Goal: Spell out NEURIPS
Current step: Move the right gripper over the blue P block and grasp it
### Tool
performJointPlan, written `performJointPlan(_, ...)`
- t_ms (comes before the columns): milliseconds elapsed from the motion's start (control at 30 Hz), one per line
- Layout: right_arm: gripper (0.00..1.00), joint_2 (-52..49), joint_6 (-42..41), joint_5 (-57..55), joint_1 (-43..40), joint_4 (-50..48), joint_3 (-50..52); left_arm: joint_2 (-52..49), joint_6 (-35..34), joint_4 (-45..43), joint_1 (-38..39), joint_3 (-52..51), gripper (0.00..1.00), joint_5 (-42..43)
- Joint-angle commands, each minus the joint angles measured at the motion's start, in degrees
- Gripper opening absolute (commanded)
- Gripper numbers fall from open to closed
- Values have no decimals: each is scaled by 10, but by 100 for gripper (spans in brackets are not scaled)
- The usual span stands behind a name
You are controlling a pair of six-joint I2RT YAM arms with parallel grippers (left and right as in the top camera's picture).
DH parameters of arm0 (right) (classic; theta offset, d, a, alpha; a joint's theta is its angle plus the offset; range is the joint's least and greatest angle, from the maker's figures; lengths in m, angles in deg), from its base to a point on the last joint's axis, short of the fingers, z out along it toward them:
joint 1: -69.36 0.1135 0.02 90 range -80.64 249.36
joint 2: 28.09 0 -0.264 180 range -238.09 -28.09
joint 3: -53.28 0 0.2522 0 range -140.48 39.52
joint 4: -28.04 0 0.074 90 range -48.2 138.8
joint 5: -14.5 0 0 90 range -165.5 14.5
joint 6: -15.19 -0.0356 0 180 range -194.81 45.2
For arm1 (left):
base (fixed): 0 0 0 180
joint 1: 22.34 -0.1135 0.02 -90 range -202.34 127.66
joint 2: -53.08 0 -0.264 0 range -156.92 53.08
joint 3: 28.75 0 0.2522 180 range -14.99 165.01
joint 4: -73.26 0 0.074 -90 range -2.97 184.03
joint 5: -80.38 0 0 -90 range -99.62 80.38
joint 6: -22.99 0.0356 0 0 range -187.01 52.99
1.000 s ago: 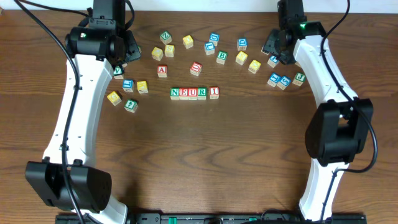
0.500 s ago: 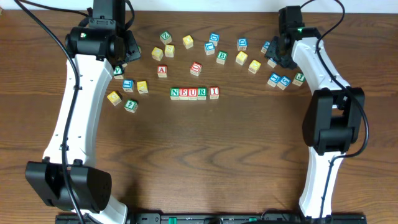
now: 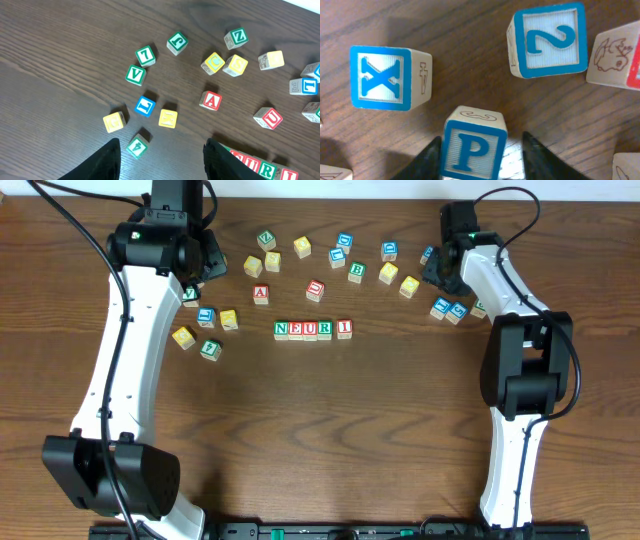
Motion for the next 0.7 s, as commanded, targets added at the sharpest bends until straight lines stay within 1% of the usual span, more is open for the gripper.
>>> performJointPlan(0,39,-3,-3,-8,-5,0,-7,-6,12,2,-1,-8,53,-8)
performJointPlan(200,31,-3,-1,-14,-5,0,-6,-6,12,2,-1,-8,53,-8)
performJointPlan(300,24,-3,21,-14,-5,0,-6,-6,12,2,-1,-8,53,-8)
performJointPlan(500,25,-3,68,-11,-5,14,-7,-6,12,2,-1,-8,52,-8)
performJointPlan(533,24,-2,76,-11,-5,21,-7,-6,12,2,-1,-8,53,-8)
performJointPlan(600,19,1,88,-7,-5,29,-7,-6,12,2,-1,-8,53,-8)
performJointPlan(667,17,6,100,-2,-5,34,-9,-6,12,2,-1,-8,53,-8)
